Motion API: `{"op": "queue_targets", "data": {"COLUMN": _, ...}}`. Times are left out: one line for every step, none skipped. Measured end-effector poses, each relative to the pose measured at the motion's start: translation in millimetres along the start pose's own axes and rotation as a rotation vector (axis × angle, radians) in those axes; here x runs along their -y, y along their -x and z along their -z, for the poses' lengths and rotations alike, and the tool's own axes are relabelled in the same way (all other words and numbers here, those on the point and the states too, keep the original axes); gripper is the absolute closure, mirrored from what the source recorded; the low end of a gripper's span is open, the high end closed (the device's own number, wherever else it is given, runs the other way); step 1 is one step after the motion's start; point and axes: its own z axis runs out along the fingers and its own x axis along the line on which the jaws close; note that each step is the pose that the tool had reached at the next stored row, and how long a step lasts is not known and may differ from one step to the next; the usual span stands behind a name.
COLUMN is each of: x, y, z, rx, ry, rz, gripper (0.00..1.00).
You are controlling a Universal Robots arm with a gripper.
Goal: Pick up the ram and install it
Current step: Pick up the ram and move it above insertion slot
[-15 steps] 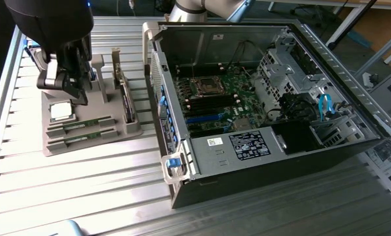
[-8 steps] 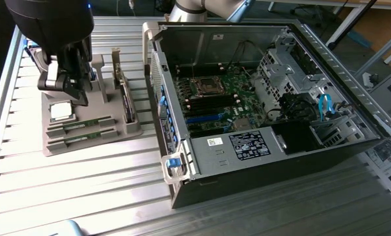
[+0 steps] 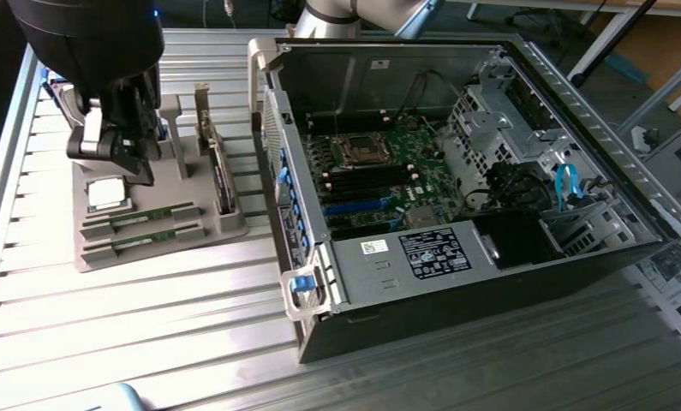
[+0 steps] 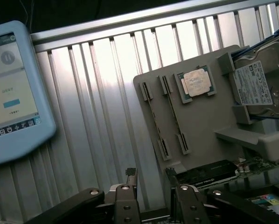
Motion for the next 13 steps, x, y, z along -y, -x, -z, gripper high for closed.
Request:
{"op": "queue_targets", "data": {"x": 0.0, "y": 0.0, "z": -0.2, "rx": 0.0, "ry": 0.0, "rz": 0.0, "gripper": 0.64}}
{"op": "queue_targets", "data": {"x": 0.0, "y": 0.0, "z": -0.4, "rx": 0.0001, "ry": 0.0, "rz": 0.0, "gripper": 0.64}}
{"op": "queue_targets", "data": {"x": 0.0, "y": 0.0, "z": -0.7, "rx": 0.0001, "ry": 0.0, "rz": 0.0, "gripper": 0.64}}
{"op": "queue_targets", "data": {"x": 0.0, "y": 0.0, "z": -0.9, "rx": 0.0, "ry": 0.0, "rz": 0.0, "gripper": 0.64}}
{"op": "queue_targets", "data": {"x": 0.0, "y": 0.0, "z": -1.1, "rx": 0.0, "ry": 0.0, "rz": 0.0, "gripper": 0.64}}
{"op": "queue_targets", "data": {"x": 0.0, "y": 0.0, "z": -1.3, "rx": 0.0, "ry": 0.0, "rz": 0.0, "gripper": 0.64}}
{"op": "queue_targets", "data": {"x": 0.0, "y": 0.0, "z": -1.5, "rx": 0.0001, "ry": 0.0, "rz": 0.0, "gripper": 0.64}}
{"op": "queue_targets", "data": {"x": 0.1, "y": 0.0, "z": -1.8, "rx": 0.0, "ry": 0.0, "rz": 0.0, "gripper": 0.64}}
{"op": "queue_targets", "data": {"x": 0.0, "y": 0.0, "z": -2.0, "rx": 0.0001, "ry": 0.0, "rz": 0.0, "gripper": 0.64}}
{"op": "queue_targets", "data": {"x": 0.1, "y": 0.0, "z": -2.3, "rx": 0.0001, "ry": 0.0, "rz": 0.0, "gripper": 0.64}}
{"op": "queue_targets", "data": {"x": 0.1, "y": 0.0, "z": -2.6, "rx": 0.0001, "ry": 0.0, "rz": 0.0, "gripper": 0.64}}
{"op": "queue_targets", "data": {"x": 0.1, "y": 0.0, "z": -2.9, "rx": 0.0001, "ry": 0.0, "rz": 0.0, "gripper": 0.64}}
{"op": "queue_targets", "data": {"x": 0.1, "y": 0.0, "z": -3.2, "rx": 0.0001, "ry": 0.0, "rz": 0.0, "gripper": 0.64}}
